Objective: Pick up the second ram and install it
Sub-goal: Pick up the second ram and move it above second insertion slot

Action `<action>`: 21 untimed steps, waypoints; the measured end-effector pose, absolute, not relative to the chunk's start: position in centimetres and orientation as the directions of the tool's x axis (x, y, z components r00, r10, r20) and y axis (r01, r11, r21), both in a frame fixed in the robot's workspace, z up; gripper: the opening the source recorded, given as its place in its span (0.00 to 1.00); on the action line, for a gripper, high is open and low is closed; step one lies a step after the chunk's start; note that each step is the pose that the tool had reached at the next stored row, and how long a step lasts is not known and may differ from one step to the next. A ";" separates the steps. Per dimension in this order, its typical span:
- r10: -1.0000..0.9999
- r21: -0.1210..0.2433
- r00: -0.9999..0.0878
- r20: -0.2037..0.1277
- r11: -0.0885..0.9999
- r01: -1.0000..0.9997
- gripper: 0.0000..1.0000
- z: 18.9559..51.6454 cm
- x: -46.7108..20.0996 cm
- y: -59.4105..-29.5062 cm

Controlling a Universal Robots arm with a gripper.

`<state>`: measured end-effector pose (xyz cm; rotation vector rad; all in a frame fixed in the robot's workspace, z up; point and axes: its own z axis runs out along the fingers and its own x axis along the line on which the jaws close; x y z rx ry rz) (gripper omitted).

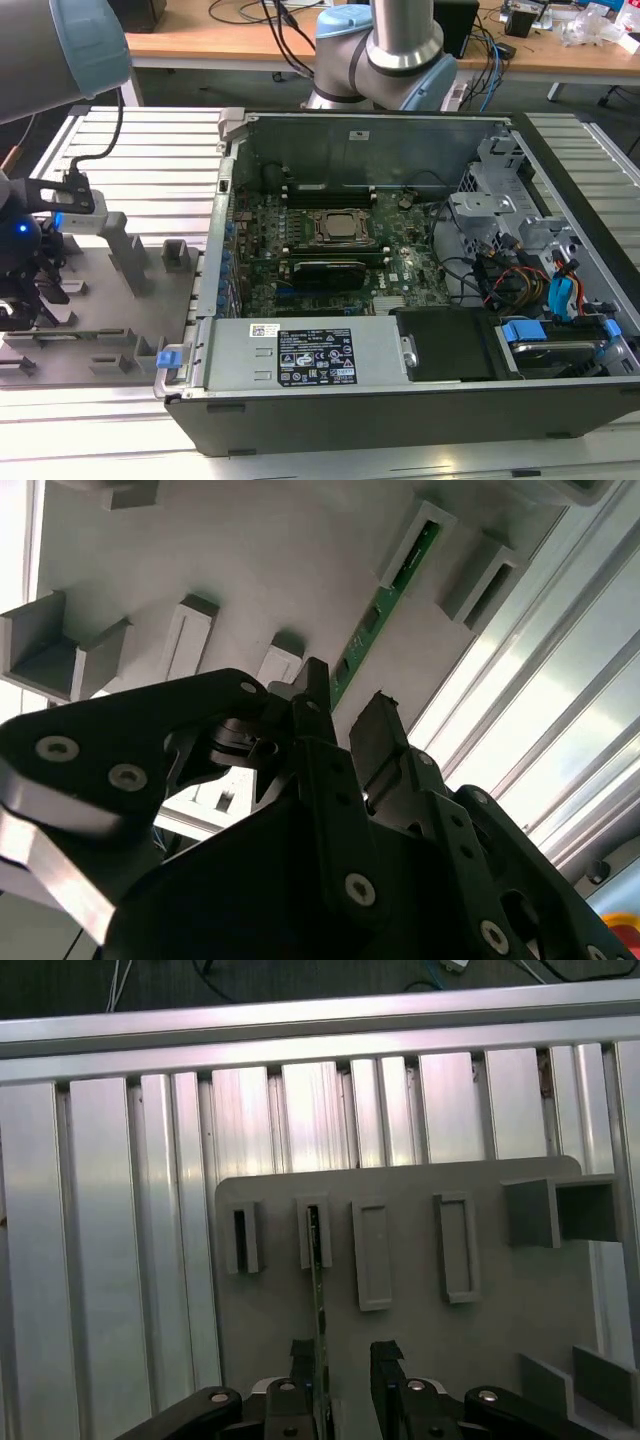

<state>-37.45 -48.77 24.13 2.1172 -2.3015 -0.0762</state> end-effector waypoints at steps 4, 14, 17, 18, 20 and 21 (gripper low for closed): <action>-0.997 0.045 -0.069 -0.023 0.068 -0.997 0.36 23.0 -37.4 -48.9; -0.998 0.045 -0.062 -0.023 0.061 -0.997 0.36 20.6 -37.4 -49.3; -0.998 0.045 -0.062 -0.023 0.060 -0.997 0.36 20.3 -37.4 -49.4; -0.998 0.045 -0.062 -0.023 0.060 -0.997 0.36 20.3 -37.4 -49.4; -0.998 0.045 -0.061 -0.023 0.060 -0.997 0.36 20.3 -37.4 -49.4; -0.998 0.045 -0.061 -0.023 0.060 -0.997 0.35 20.3 -37.4 -49.4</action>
